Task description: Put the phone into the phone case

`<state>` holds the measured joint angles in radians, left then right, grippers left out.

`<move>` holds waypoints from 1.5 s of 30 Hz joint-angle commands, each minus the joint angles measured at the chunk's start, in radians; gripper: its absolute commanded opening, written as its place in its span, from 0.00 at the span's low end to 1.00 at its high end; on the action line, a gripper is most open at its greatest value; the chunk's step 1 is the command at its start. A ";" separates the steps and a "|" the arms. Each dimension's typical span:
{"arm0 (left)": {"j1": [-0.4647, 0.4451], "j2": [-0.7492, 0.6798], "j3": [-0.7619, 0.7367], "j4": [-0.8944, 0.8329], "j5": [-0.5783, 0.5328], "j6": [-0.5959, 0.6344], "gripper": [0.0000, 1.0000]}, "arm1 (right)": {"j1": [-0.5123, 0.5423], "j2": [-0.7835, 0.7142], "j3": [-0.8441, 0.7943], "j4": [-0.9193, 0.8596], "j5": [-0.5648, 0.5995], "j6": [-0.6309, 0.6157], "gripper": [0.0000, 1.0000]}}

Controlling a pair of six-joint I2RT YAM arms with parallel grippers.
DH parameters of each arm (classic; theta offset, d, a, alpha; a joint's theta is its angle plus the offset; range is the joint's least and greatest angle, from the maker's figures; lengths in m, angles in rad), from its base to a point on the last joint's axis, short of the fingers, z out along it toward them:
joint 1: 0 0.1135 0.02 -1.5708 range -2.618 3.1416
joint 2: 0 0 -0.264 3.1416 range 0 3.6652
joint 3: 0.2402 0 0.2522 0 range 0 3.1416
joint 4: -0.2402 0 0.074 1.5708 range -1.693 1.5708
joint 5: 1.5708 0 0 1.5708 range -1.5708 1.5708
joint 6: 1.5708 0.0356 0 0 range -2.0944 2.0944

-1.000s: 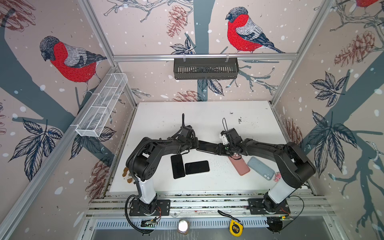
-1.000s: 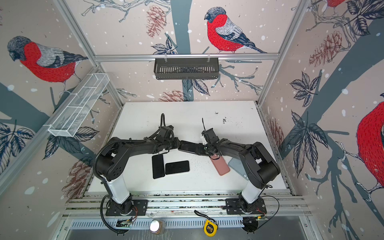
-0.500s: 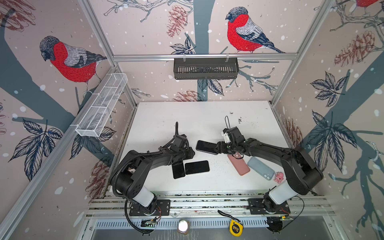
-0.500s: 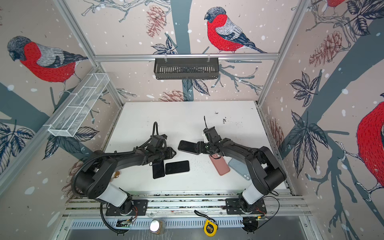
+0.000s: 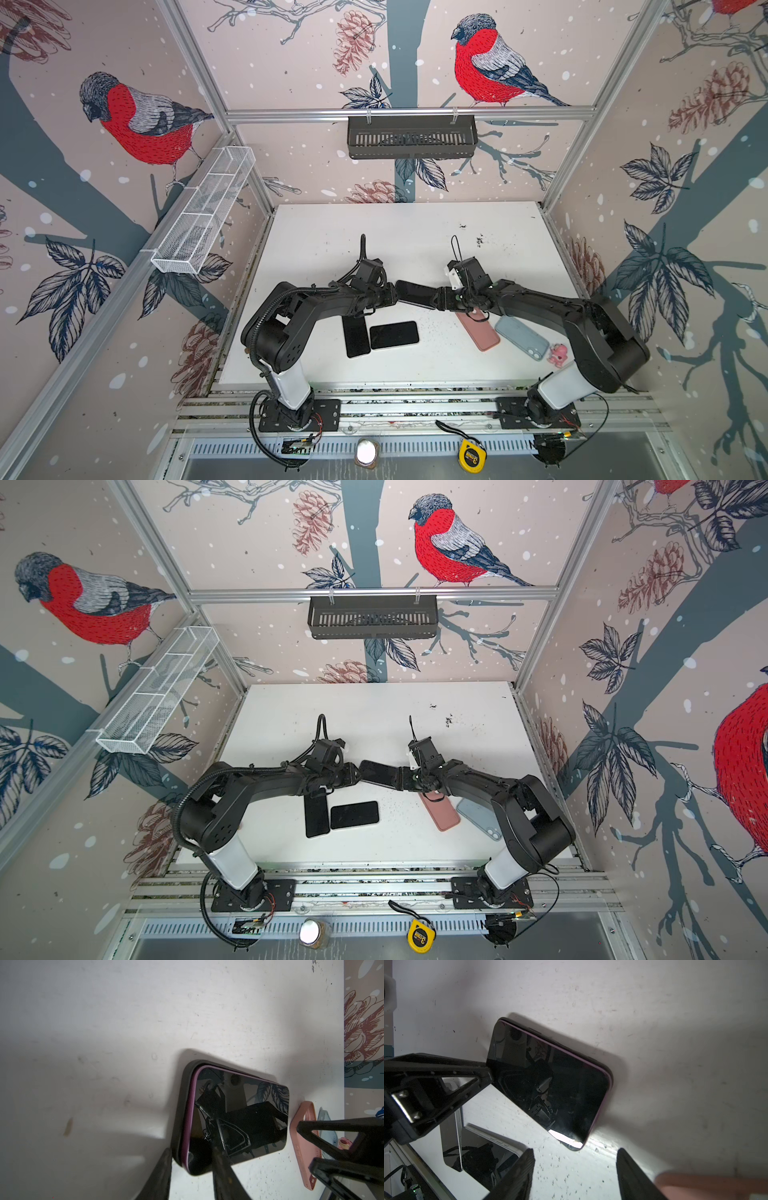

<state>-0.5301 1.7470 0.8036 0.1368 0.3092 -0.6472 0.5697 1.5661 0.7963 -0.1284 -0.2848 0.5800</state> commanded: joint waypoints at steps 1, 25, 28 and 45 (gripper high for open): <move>-0.004 -0.006 -0.020 -0.128 -0.049 0.004 0.27 | 0.001 -0.007 -0.006 0.021 -0.005 0.006 0.64; -0.007 0.017 0.126 -0.341 -0.118 0.191 0.21 | 0.002 -0.012 -0.055 0.057 -0.009 0.010 0.65; -0.011 0.026 0.127 -0.328 -0.079 0.212 0.21 | 0.002 -0.009 -0.055 0.058 -0.010 0.007 0.64; -0.045 -0.023 0.091 -0.315 -0.073 0.220 0.16 | -0.001 -0.026 -0.072 0.061 -0.008 0.007 0.65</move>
<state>-0.5697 1.7355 0.9051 -0.1452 0.2325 -0.4366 0.5690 1.5459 0.7231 -0.0856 -0.2886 0.5804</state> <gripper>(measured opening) 0.161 0.649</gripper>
